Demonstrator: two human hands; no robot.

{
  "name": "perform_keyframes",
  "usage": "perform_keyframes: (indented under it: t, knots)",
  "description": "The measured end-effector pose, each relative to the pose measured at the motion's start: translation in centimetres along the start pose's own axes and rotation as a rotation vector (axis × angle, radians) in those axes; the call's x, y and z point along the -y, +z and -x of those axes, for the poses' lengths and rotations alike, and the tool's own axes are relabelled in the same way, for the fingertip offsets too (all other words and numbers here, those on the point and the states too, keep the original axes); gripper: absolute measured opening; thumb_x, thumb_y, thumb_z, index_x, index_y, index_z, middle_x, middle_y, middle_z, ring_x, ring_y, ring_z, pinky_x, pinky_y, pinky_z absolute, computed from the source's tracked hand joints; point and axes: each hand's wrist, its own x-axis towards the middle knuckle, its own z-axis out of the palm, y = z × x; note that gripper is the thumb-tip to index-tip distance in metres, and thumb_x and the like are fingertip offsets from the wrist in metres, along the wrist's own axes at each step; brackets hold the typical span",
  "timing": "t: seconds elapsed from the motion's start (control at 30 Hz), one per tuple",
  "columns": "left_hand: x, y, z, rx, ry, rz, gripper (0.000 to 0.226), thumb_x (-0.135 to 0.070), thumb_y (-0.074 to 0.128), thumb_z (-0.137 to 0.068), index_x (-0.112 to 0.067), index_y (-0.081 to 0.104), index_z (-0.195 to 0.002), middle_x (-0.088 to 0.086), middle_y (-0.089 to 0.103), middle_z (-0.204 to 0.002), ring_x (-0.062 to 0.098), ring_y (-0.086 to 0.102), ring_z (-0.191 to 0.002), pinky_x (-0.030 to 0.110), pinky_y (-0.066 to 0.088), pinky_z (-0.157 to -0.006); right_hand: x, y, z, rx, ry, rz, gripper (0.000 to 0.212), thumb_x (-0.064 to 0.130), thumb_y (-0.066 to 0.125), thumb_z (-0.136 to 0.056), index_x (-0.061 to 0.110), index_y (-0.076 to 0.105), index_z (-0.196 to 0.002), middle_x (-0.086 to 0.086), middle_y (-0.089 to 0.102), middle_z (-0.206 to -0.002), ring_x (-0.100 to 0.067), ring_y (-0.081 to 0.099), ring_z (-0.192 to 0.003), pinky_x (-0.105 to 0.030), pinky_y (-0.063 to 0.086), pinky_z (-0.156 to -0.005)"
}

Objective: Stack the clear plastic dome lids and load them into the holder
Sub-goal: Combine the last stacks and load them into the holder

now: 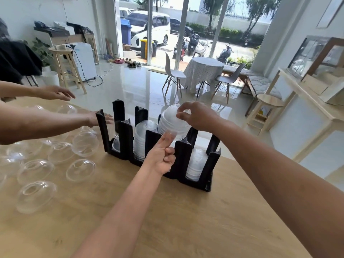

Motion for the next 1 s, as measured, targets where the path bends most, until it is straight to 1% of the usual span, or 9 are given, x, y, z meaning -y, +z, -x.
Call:
perform_keyframes:
  t: [0.07, 0.2, 0.43, 0.5, 0.6, 0.7, 0.8, 0.93, 1.0]
  knots:
    - [0.0, -0.1, -0.3, -0.010, -0.002, 0.010, 0.028, -0.025, 0.068, -0.084, -0.024, 0.062, -0.110, -0.010, 0.072, -0.098, 0.000, 0.040, -0.042, 0.011, 0.022, -0.029, -0.1, 0.3, -0.5, 0.006, -0.003, 0.012, 0.025, 0.049, 0.059, -0.091, 0.033, 0.065, -0.109, -0.002, 0.062, -0.122, -0.014, 0.049, -0.093, -0.031, 0.032, -0.074]
    - [0.4, -0.7, -0.7, -0.031, -0.028, 0.013, 0.021, -0.026, 0.065, -0.090, -0.023, 0.063, -0.111, -0.011, 0.072, -0.098, 0.000, 0.041, -0.042, 0.011, 0.023, -0.029, -0.3, 0.9, -1.3, 0.038, 0.006, 0.034, 0.027, 0.047, 0.061, -0.090, 0.030, 0.066, -0.110, -0.003, 0.065, -0.119, -0.015, 0.050, -0.093, -0.031, 0.036, -0.077]
    - [1.6, -2.5, -0.7, -0.098, -0.090, 0.080, 0.012, -0.024, 0.072, -0.078, -0.025, 0.067, -0.090, -0.011, 0.073, -0.094, 0.000, 0.042, -0.042, 0.012, 0.023, -0.028, -0.1, 2.4, -1.5, 0.122, 0.025, 0.115, 0.028, 0.049, 0.066, -0.085, 0.029, 0.069, -0.104, 0.000, 0.064, -0.113, -0.020, 0.055, -0.105, -0.032, 0.038, -0.076]
    - [1.8, -2.9, -0.6, -0.127, -0.109, 0.095, 0.017, -0.023, 0.075, -0.074, -0.024, 0.067, -0.089, -0.011, 0.073, -0.093, 0.000, 0.042, -0.041, 0.012, 0.023, -0.027, 0.3, 2.8, -1.6, 0.133, 0.028, 0.150, 0.031, 0.051, 0.067, -0.084, 0.028, 0.070, -0.105, 0.001, 0.065, -0.111, -0.020, 0.055, -0.106, -0.030, 0.037, -0.075]
    - [2.1, -3.3, -0.7, -0.212, -0.147, 0.111, 0.016, -0.026, 0.074, -0.077, -0.020, 0.067, -0.090, -0.011, 0.072, -0.088, 0.000, 0.046, -0.043, 0.013, 0.023, -0.027, 0.7, 3.4, -1.8, 0.155, 0.058, 0.183, 0.033, 0.051, 0.070, -0.081, 0.026, 0.071, -0.103, 0.000, 0.066, -0.104, -0.022, 0.058, -0.099, -0.030, 0.040, -0.071]
    - [2.3, -3.7, -0.6, -0.311, -0.168, 0.121, 0.018, -0.029, 0.075, -0.078, -0.018, 0.070, -0.092, -0.010, 0.072, -0.079, 0.001, 0.054, -0.048, 0.013, 0.029, -0.030, 0.7, 4.1, -2.0, 0.190, 0.081, 0.213, 0.035, 0.051, 0.072, -0.080, 0.022, 0.072, -0.099, -0.002, 0.068, -0.101, -0.023, 0.061, -0.095, -0.031, 0.045, -0.071]
    - [2.7, -3.8, -0.5, -0.389, -0.192, 0.132, 0.018, -0.027, 0.076, -0.076, -0.018, 0.070, -0.091, -0.010, 0.071, -0.074, 0.005, 0.059, -0.049, 0.014, 0.035, -0.033, 0.5, 4.9, -1.9, 0.219, 0.091, 0.240, 0.037, 0.051, 0.071, -0.080, 0.021, 0.071, -0.101, -0.001, 0.067, -0.101, -0.023, 0.060, -0.097, -0.031, 0.044, -0.072]
    - [3.0, -3.8, -0.4, -0.485, -0.204, 0.163, 0.020, -0.025, 0.079, -0.076, -0.013, 0.070, -0.090, -0.004, 0.071, -0.072, 0.011, 0.064, -0.067, 0.017, 0.048, -0.043, 0.2, 5.6, -1.9, 0.248, 0.093, 0.235, 0.034, 0.050, 0.071, -0.080, 0.019, 0.071, -0.095, -0.002, 0.067, -0.094, -0.023, 0.060, -0.092, -0.031, 0.043, -0.068]
    - [3.1, -3.9, -0.3, -0.508, -0.192, 0.185, 0.021, -0.023, 0.079, -0.076, -0.009, 0.068, -0.087, 0.000, 0.068, -0.073, 0.013, 0.066, -0.070, 0.019, 0.053, -0.046, 0.2, 5.8, -2.0, 0.253, 0.093, 0.230, 0.032, 0.048, 0.072, -0.080, 0.020, 0.071, -0.095, -0.003, 0.066, -0.095, -0.024, 0.060, -0.092, -0.032, 0.048, -0.072]
